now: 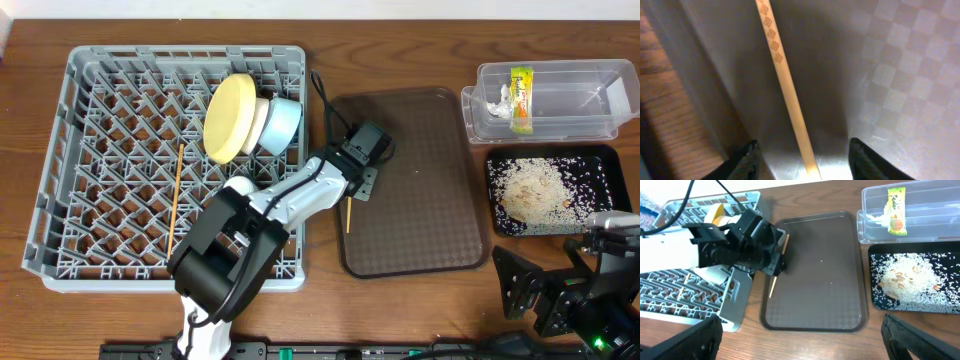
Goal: Sort waste into correct bins and load items into the dishwasher
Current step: 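Grip the second wooden chopstick with the left gripper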
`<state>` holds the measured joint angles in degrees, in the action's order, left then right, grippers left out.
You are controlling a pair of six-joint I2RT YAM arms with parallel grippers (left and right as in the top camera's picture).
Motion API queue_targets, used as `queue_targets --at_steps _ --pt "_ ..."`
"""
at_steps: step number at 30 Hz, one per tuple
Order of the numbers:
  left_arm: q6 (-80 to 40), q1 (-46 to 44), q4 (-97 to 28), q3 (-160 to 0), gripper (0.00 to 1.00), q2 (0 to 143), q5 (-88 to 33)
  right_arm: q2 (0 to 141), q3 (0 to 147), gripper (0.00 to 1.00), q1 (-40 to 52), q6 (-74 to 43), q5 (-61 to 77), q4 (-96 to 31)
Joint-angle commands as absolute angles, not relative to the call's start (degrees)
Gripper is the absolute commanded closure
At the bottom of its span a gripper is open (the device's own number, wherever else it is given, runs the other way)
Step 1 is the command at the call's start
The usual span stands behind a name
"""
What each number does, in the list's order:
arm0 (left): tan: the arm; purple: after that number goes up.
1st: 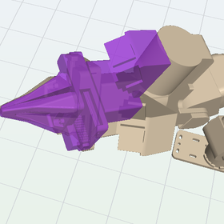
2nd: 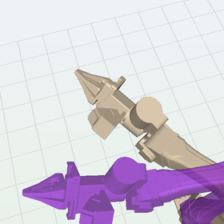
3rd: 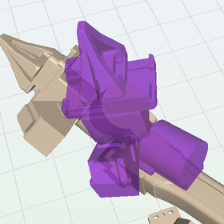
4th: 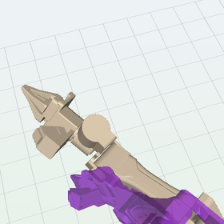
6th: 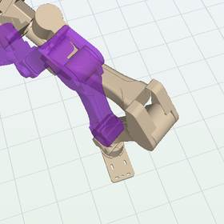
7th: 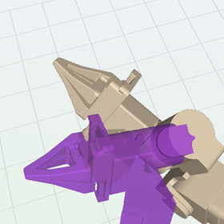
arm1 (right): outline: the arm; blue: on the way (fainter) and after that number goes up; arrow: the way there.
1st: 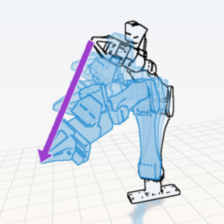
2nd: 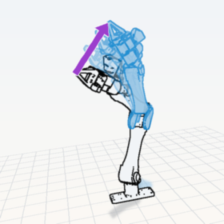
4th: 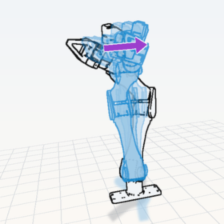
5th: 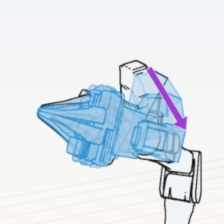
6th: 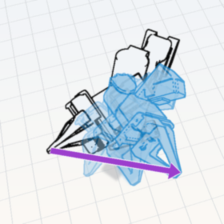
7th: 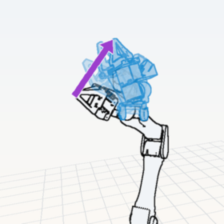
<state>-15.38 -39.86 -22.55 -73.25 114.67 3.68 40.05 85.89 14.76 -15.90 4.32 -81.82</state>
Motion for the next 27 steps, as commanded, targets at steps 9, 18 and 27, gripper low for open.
queue_targets --at_steps 9,18,27 --pt "-15.57 -39.68 -21.76 -73.52 0.60 117.84 1.02 39.97 86.70 0.01 15.40 -15.81 4.56 -82.08" --pt "-16.64 -39.68 -21.96 -73.41 0.77 120.66 -1.06 39.97 86.70 0.01 15.40 -15.81 4.54 -82.37" --pt "-16.64 -39.66 -21.98 -73.41 0.94 120.66 -1.06 39.97 86.70 0.01 15.40 -15.79 4.51 -82.30"
